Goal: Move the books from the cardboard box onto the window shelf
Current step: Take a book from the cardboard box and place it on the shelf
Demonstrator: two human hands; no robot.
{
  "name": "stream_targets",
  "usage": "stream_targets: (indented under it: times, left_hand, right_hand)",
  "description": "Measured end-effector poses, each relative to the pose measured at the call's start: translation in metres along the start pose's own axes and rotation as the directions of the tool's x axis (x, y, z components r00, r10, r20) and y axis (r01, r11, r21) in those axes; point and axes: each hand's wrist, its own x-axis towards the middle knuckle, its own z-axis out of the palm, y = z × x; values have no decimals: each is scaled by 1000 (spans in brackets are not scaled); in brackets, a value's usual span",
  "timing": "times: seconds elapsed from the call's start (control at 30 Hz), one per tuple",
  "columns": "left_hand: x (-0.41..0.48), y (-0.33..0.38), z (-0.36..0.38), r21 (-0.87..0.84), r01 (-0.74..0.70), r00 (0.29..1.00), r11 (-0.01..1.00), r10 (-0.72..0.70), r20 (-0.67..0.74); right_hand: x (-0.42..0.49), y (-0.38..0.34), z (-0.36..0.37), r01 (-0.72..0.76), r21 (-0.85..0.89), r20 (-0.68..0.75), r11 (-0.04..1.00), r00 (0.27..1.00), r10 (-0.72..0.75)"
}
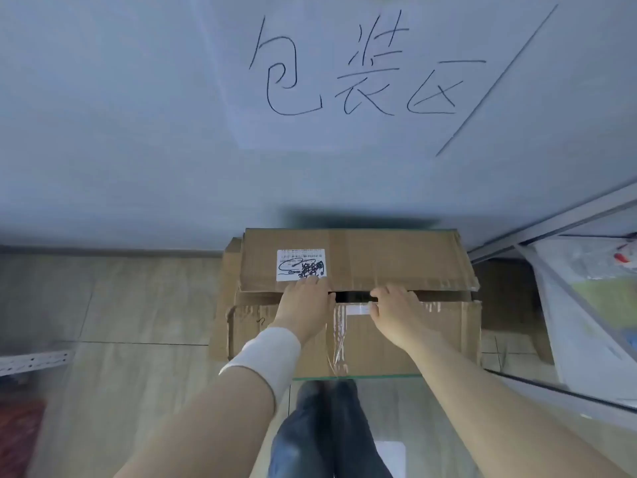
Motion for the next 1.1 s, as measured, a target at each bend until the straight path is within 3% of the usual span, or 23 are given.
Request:
stream_targets:
  times: [0.2,0.37,0.57,0.73,0.87,1.0,1.1]
  left_hand:
    - [4,-7,9,-111,41,999,993,-41,-3]
    - [-36,-5,-11,-199,69,998,977,-69,7]
    - [-77,4,-7,-224,133,988,966,-110,112]
    - [-84,8,19,-264,157,983,952,-123,139]
    - [-82,5,42,-272,209,973,939,-172,152]
    - [-77,3,49,-267,249,965,931,-215,150]
    - [-69,7,50,-259,255,965,931,-231,121]
  right_hand:
    - [-5,9,17,63,-24,-60,998,996,-64]
    - [-71,13,-1,178,183,-82,967,983,-165]
    - [-141,10,20,220,104,147,970,961,-234]
    - [-154,9,63,258,12,380,966,892,-243]
    - [-136,19,84,191,129,515,973,826,-230]
    - [-97,36,67,17,268,345,963,932,-113]
    - [-62,43,45,0,282,225,960,972,-66]
